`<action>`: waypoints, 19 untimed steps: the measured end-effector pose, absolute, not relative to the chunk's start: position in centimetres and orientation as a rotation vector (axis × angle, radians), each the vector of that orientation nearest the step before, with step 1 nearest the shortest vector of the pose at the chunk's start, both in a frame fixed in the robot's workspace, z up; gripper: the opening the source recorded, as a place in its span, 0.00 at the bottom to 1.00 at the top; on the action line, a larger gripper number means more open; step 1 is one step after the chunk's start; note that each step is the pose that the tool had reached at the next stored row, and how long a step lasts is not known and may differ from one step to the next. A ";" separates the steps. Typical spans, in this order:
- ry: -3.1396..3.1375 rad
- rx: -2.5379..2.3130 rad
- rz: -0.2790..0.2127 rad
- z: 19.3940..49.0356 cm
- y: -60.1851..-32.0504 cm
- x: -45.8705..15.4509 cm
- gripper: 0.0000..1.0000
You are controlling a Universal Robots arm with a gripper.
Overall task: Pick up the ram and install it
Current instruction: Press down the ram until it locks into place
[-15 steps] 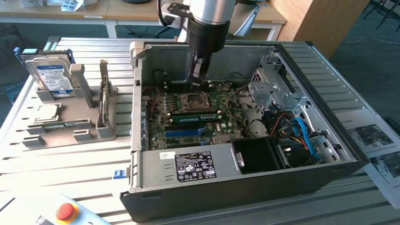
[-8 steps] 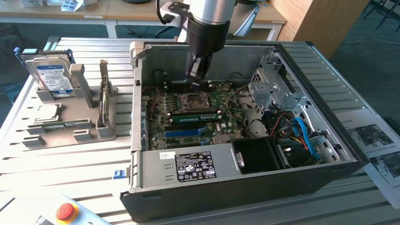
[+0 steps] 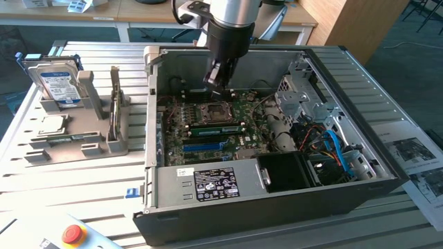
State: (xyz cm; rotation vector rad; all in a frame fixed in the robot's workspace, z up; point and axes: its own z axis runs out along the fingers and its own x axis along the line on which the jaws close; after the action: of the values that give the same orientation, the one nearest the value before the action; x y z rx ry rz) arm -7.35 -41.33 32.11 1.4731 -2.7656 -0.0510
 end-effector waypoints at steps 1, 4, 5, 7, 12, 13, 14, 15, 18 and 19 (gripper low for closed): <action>-2.774 1.458 -0.051 32.1 -41.3 -7.4 0.10; -2.801 1.409 -0.051 32.1 -41.3 -7.4 0.10; -2.810 1.391 -0.050 32.1 -41.3 -7.4 0.10; -2.829 1.354 -0.050 32.1 -41.3 -7.4 0.10; -2.874 1.262 -0.050 32.1 -41.3 -7.4 0.10; -2.884 1.240 -0.050 32.1 -41.3 -7.4 0.10; -2.894 1.219 -0.049 32.1 -41.3 -7.4 0.10; -2.904 1.196 -0.049 32.1 -41.3 -7.4 0.10; -2.933 1.130 -0.048 32.1 -41.3 -7.4 0.10; -2.942 1.106 -0.048 32.1 -41.3 -7.4 0.10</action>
State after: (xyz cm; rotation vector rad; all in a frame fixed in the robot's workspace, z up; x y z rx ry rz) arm -7.35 -41.29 32.10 1.1060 -2.9422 -0.0480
